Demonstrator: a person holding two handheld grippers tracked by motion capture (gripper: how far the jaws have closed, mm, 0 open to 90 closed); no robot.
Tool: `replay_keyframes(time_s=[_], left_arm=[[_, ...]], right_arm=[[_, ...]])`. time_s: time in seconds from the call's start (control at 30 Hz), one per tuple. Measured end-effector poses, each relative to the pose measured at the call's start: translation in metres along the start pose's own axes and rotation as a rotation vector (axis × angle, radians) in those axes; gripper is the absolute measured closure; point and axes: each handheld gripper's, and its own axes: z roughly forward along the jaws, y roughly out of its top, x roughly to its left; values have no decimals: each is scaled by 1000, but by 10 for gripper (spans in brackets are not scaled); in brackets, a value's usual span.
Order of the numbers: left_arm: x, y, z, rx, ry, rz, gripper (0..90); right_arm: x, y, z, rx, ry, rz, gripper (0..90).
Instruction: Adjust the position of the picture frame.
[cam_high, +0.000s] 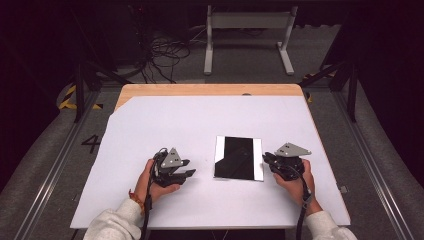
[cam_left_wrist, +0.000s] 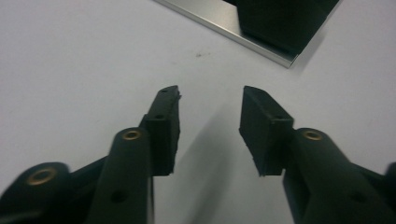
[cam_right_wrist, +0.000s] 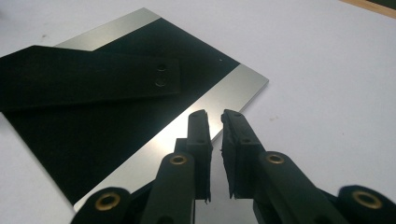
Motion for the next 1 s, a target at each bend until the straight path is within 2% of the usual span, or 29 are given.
replay_keyframes(time_s=[0.17, 0.33, 0.7, 0.87, 1.0], left_arm=[[-1, 5, 5, 6, -5, -5, 719], [-3, 12, 16, 21, -28, 10, 804], [-10, 19, 30, 38, -58, 29, 816], [-16, 24, 37, 41, -88, 37, 821], [-19, 26, 43, 63, -97, 51, 822]], right_arm=[[-1, 1, 6, 24, -4, 4, 836], [-3, 2, 10, 40, -9, 15, 855], [-11, 3, 18, 65, -16, 40, 877], [-11, 4, 19, 75, -8, 31, 879], [-11, 3, 20, 83, -7, 34, 879]])
